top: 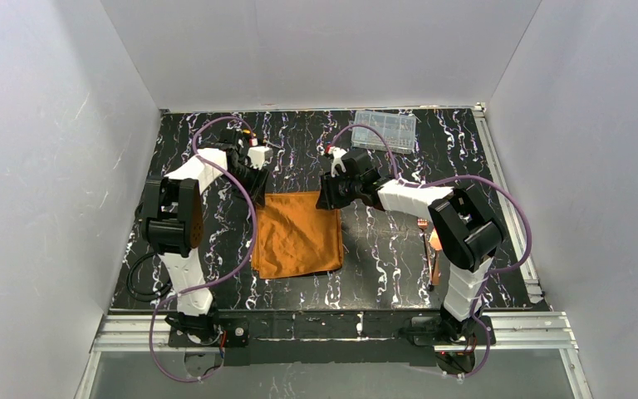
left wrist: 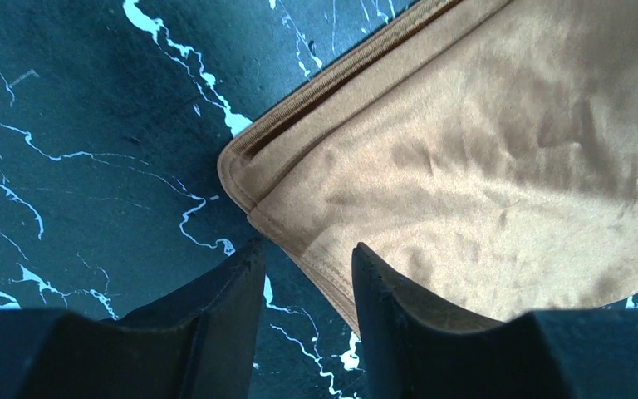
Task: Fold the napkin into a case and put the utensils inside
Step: Smooth out the lower triangle-folded napkin at the center of the board.
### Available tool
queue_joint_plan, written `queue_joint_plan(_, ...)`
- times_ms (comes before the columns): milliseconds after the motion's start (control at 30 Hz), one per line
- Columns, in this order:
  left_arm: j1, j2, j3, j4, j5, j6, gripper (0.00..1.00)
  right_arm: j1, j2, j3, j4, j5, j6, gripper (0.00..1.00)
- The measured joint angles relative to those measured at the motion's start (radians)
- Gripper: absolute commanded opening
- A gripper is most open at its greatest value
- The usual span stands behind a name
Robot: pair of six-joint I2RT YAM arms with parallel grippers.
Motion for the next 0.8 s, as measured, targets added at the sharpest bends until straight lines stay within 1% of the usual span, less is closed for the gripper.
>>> queue_joint_plan(167, 0.005, 0.018, 0.011, 0.005, 0.023, -0.023, 0.32, -0.001, 0.000, 0.000, 0.000, -0.003, 0.002, 0.41)
queue_joint_plan(467, 0.006, 0.032, 0.011, 0.008, 0.046, -0.042, 0.23, -0.017, 0.000, 0.000, 0.000, -0.006, 0.003, 0.41)
queue_joint_plan(533, 0.006, 0.032, 0.011, 0.009, 0.045, -0.042, 0.18, -0.020, 0.000, 0.000, 0.000, -0.006, 0.004, 0.41)
queue_joint_plan(633, 0.006, 0.032, 0.011, 0.015, 0.042, -0.047, 0.03, -0.021, 0.000, 0.000, 0.000, -0.006, 0.006, 0.41)
queue_joint_plan(667, 0.006, 0.032, 0.011, 0.018, 0.041, -0.051, 0.00, -0.021, 0.000, 0.000, 0.000, -0.006, 0.006, 0.41)
queue_joint_plan(800, 0.006, 0.032, 0.013, 0.022, 0.035, -0.060, 0.00, -0.021, 0.002, 0.000, 0.001, -0.006, 0.007, 0.41)
